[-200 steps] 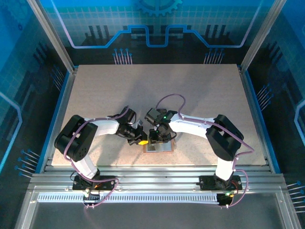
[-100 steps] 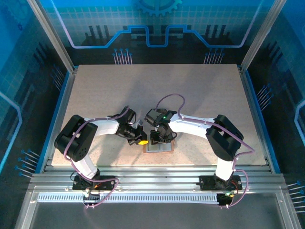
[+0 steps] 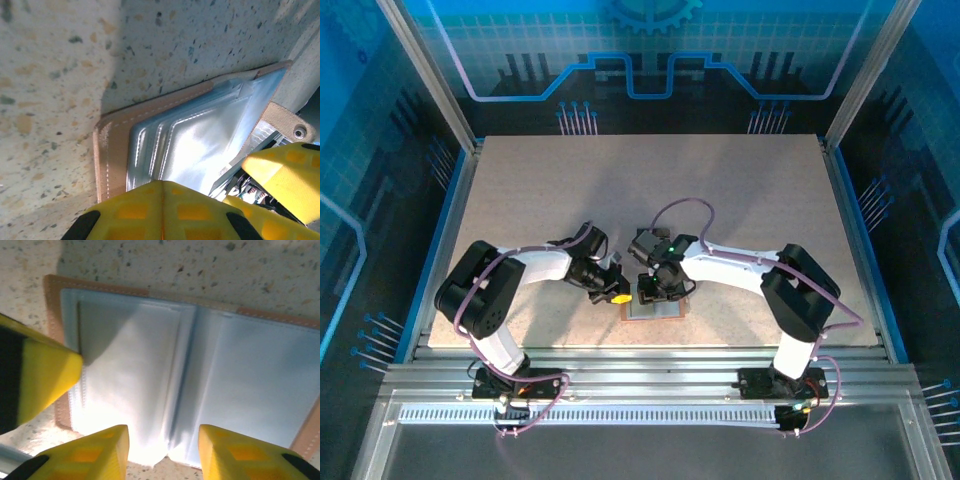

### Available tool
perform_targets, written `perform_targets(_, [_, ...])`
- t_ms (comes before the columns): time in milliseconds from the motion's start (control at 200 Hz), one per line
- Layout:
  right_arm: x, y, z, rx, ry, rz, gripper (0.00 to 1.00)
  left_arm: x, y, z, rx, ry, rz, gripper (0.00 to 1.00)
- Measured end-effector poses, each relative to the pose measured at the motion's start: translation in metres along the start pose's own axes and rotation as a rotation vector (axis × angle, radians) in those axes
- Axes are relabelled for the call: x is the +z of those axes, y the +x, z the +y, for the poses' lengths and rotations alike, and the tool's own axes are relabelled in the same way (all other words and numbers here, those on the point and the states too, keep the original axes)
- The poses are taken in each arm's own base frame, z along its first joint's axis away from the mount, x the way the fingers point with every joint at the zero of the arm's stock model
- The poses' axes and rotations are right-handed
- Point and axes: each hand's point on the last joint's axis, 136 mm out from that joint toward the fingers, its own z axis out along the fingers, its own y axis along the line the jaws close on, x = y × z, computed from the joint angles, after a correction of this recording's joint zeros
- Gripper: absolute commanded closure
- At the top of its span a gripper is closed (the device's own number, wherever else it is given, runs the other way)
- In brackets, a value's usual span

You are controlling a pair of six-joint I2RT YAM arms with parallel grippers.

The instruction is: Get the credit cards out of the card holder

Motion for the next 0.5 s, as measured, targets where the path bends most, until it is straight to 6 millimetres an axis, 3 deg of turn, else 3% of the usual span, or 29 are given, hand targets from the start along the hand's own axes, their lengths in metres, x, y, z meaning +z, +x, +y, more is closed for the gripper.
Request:
perform_targets(145, [0.005, 0.004, 0.017, 0.022, -0.129, 0.005, 0.81, 0.002, 0.0, 0.001, -0.002, -0.003, 0.005, 0.93])
perform_targets(370, [0.017, 0.006, 0.034, 0.058, -0.259, 0.025, 0.82, 0.002, 0.0, 0.001, -0.002, -0.004, 0.005, 0.93])
perform_targets(500, [0.021, 0.006, 0.032, 0.076, -0.26, 0.031, 0.82, 0.002, 0.0, 0.001, -0.002, -0.004, 0.005, 0.93])
